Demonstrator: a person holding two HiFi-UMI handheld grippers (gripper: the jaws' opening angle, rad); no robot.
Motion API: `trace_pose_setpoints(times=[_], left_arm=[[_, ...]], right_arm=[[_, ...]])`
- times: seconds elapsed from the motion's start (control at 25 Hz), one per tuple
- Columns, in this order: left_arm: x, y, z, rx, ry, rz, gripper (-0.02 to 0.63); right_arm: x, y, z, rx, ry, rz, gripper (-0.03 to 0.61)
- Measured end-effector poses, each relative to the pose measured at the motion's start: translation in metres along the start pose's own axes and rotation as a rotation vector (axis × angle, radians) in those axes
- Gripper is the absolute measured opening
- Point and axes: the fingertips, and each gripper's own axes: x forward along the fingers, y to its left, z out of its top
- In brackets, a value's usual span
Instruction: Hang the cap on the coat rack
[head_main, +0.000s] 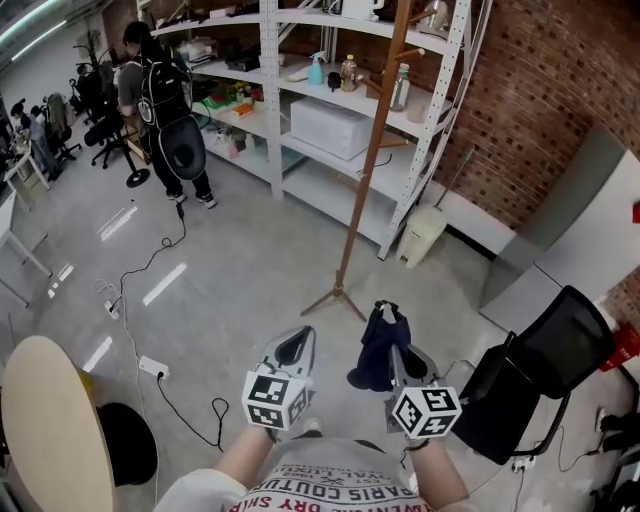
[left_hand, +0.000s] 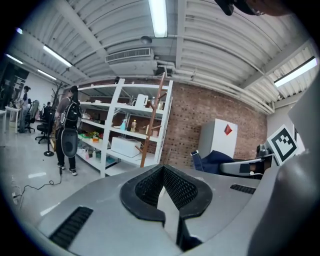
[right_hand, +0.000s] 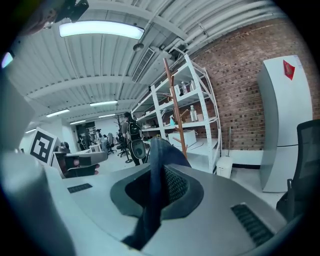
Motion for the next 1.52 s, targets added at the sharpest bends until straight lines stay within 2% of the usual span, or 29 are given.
trace_pose_setpoints(times=[0.32, 0.48, 0.64, 1.0, 1.28, 1.52], left_arm=[[0.051, 0.051, -0.002, -0.045, 0.036, 0.024, 0.006], [0.087, 0.061, 0.001, -0.039, 0.047, 0.049, 0.006], [0.129, 0.069, 0.02, -0.024, 0.024, 0.087, 0.006], [0.249, 0.061, 0.073, 0.011, -0.042, 0.162, 0.006], [0.319, 0.05, 0.087, 0.016, -0.05, 0.209, 0.006], [0.358, 0.045, 0.091, 0.029, -0.028, 0.201, 0.006]], right_arm=[[0.068, -0.015, 0.023, -0.002, 0.009, -0.007, 0.018], [0.107, -0.039, 0.032, 0.01, 0.011, 0.02, 0.018], [0.147, -0.063, 0.052, 0.003, 0.005, 0.07, 0.018], [0.228, -0.145, 0.108, -0.053, -0.003, 0.197, 0.018], [0.266, -0.206, 0.148, -0.068, -0.039, 0.261, 0.018], [0.289, -0.237, 0.19, -0.094, -0.104, 0.265, 0.018]])
